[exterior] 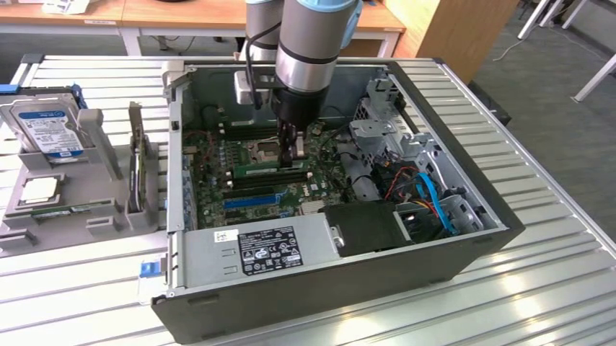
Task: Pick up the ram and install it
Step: 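Insert the ram into the slot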
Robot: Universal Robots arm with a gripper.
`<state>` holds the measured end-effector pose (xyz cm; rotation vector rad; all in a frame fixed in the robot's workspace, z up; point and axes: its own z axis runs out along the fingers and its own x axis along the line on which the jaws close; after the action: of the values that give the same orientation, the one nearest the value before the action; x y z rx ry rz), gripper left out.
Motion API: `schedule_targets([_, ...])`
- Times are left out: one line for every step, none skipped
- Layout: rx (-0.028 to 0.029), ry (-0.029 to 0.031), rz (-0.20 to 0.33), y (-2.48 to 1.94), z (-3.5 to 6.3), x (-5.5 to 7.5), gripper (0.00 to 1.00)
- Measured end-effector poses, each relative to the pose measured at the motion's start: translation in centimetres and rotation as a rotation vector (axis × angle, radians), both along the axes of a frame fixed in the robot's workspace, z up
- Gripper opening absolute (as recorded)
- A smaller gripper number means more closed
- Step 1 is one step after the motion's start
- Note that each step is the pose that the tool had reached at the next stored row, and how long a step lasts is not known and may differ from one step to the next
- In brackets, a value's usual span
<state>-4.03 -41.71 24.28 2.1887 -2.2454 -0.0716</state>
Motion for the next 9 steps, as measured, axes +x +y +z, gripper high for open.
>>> schedule_targets([0.0,0.0,0.0,0.0,-0.06,0.0,0.11])
schedule_targets([0.0001,0.0,-0.001,0.0,-0.11,0.0,0.11])
schedule_targets([0.0,0.0,-0.001,0.0,-0.16,0.0,0.11])
schedule_targets([0.0,0.0,-0.001,0.0,-0.21,0.0,0.11])
schedule_targets([0.0,0.0,-0.002,0.0,-0.27,0.0,0.11])
schedule_targets([0.0,-0.0001,-0.002,0.0,-0.32,0.0,0.11])
schedule_targets([0.0,0.0,-0.002,0.0,-0.37,-0.01,0.11])
schedule_targets([0.0,0.0,-0.003,0.0,-0.42,0.0,0.11])
schedule_targets([0.0,0.0,-0.003,0.0,-0.47,0.0,0.11])
